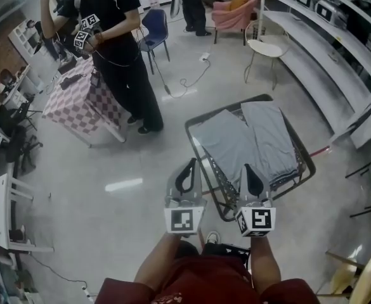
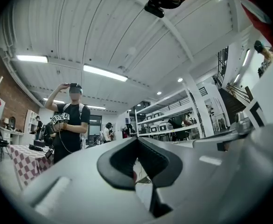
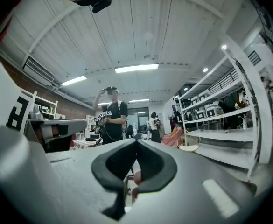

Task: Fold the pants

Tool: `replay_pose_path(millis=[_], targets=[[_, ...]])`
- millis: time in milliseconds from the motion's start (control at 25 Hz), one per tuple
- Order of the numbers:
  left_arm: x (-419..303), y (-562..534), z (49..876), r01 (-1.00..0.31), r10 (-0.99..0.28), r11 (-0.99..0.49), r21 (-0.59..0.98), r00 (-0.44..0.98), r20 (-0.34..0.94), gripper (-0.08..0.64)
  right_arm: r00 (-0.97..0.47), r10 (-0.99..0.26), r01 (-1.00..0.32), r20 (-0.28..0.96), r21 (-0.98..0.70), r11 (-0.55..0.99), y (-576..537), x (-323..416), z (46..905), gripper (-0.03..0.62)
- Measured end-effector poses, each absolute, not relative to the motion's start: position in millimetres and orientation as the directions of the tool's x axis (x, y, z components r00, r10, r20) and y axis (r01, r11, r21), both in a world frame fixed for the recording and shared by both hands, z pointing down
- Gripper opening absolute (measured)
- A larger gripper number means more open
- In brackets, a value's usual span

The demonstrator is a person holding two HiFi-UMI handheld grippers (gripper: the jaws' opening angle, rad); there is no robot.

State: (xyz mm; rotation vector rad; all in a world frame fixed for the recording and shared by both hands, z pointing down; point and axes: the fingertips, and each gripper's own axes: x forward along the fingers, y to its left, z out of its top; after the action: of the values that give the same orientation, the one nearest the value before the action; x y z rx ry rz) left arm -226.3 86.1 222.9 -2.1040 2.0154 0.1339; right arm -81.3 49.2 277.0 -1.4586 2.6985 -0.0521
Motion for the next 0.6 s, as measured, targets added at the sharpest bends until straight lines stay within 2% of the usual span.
replay_pose_path(millis=[280,600], targets=[[-231,46,240,-0.988,-0.969,-0.132,-0.077,0.145,-0.200,0.008,-0.464,-0.884,-0.884,-0.053,-0.046,0.466,21,-84,283,-0.002],[-260,-14,259,-0.948,-0.932,-0.311,-0.073,0.319,-0.172,0.008,-0.290,-0.957,-0.957,-0.017,-0.019,0.291,-7,-104,295,-0.002]])
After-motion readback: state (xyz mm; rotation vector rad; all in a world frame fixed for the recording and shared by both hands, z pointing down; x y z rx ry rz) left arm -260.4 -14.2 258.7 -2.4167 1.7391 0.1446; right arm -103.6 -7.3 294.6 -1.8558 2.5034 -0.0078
